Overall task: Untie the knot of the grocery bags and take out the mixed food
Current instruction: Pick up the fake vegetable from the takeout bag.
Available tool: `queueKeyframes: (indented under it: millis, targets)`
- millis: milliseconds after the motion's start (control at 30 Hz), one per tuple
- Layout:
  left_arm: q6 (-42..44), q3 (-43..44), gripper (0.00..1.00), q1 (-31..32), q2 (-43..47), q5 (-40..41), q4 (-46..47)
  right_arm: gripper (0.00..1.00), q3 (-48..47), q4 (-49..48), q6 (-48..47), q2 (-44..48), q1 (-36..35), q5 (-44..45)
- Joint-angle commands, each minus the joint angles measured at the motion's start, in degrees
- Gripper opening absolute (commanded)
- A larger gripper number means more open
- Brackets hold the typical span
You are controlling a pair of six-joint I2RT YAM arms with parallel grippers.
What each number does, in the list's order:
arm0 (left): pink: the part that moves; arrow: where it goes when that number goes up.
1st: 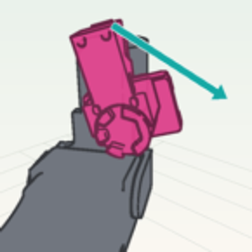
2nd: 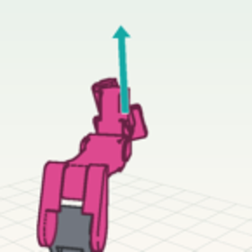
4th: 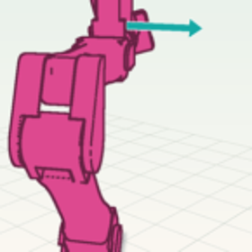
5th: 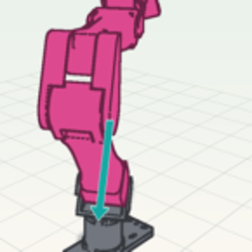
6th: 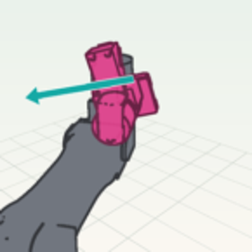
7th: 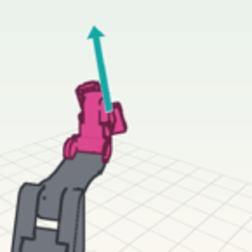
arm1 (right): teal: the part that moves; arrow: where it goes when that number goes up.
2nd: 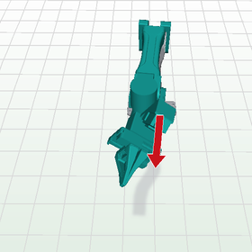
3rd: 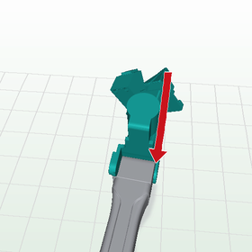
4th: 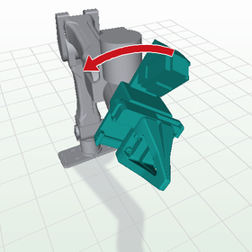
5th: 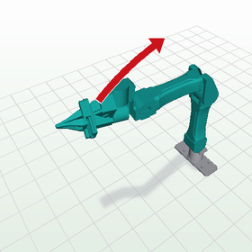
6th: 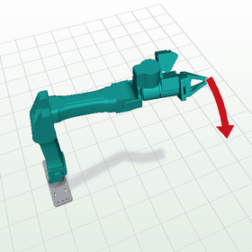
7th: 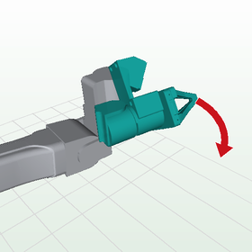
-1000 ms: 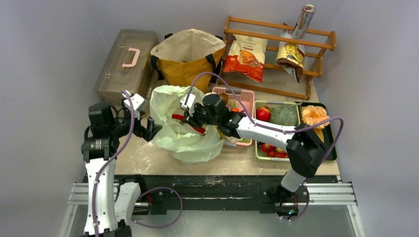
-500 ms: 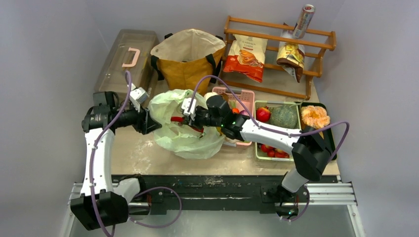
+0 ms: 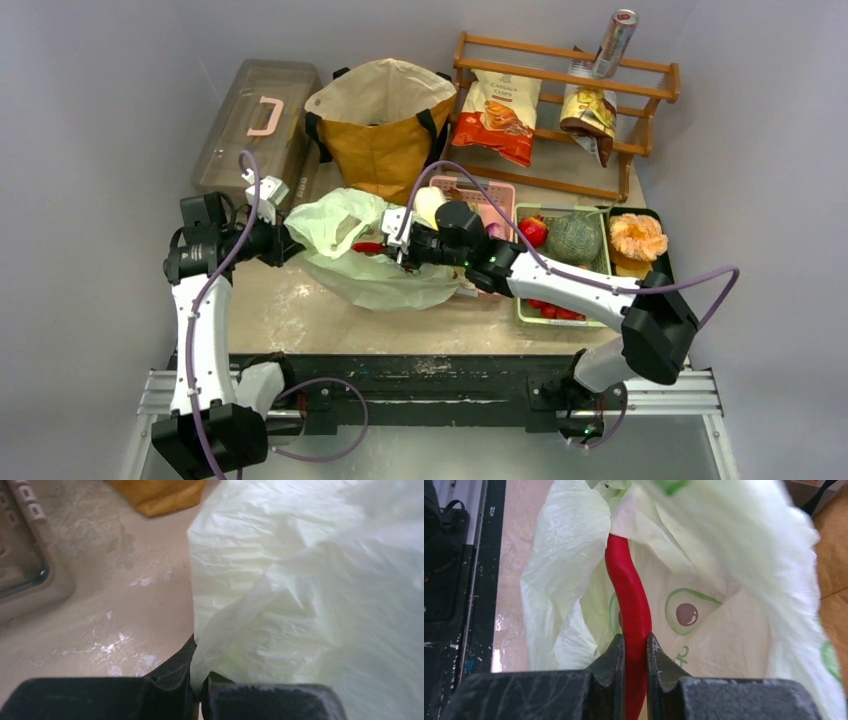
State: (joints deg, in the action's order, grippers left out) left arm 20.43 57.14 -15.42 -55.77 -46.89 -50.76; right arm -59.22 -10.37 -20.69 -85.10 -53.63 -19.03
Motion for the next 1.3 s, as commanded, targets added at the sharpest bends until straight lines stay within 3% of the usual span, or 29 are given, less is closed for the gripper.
queueKeyframes:
  millis: [0,267,333,367,400,433,467,500,533,600,667,833,1000,1133,1267]
  targets:
    - [-5.7,-1.3,0.00,-1.3,1.9,11.0,8.1,0.00,2.1,0.2,-0.7,4.5,-0.1,0.6]
    - [-3.6,-0.3,0.00,-1.2,-0.6,17.3,3.2,0.00,-1.7,-5.7,3.4,3.3,-0.1,1.3]
    - [-3.8,0.6,0.00,-1.2,-0.3,15.4,2.2,0.00,-2.9,-4.4,3.6,2.5,0.2,1.5]
    - [-2.1,1.5,0.00,-1.3,-0.1,10.1,0.3,0.00,-3.0,-3.7,2.7,2.1,0.2,1.1]
    - [1.0,2.7,0.17,-1.3,-0.1,2.9,-2.6,0.00,-3.1,-3.2,2.1,1.7,0.1,0.9]
    - [4.1,4.0,0.42,-1.3,0.0,-3.4,-6.1,0.00,-3.3,-2.5,1.7,1.0,0.2,0.5]
    - [7.6,5.5,0.74,-1.3,0.0,-8.3,-9.7,0.00,-3.8,-1.1,1.0,0.3,0.2,0.1]
    - [10.1,6.8,0.94,-1.3,0.0,-11.3,-12.2,0.00,-4.4,-0.3,0.5,-0.3,0.2,-0.2]
    - [12.1,7.8,0.99,-1.3,0.0,-12.2,-13.9,0.00,-4.4,-0.6,0.7,-0.6,0.1,-0.9]
    - [19.2,10.0,1.00,-1.3,-0.3,-13.5,-18.8,0.00,-4.5,-1.0,0.3,-0.8,0.2,-1.2]
    - [19.8,10.6,1.00,-1.3,-0.2,-13.1,-18.2,0.00,-5.1,-0.4,-0.1,-1.3,0.2,-1.6]
    - [10.9,7.3,1.00,1.3,-0.3,-8.5,-8.1,0.00,-6.5,-1.3,-0.5,-2.4,0.1,-4.5]
    - [1.9,5.1,0.81,1.0,-1.4,-4.4,0.0,0.00,-5.6,1.1,-4.1,0.3,0.1,-8.4]
    - [-4.2,4.3,0.83,1.4,-3.5,-4.1,5.0,0.00,-4.5,3.8,-6.0,3.1,0.0,-11.3]
    - [-4.3,4.9,0.53,1.8,-6.5,-2.4,5.1,0.00,-5.2,4.9,-8.9,2.6,0.1,-14.4]
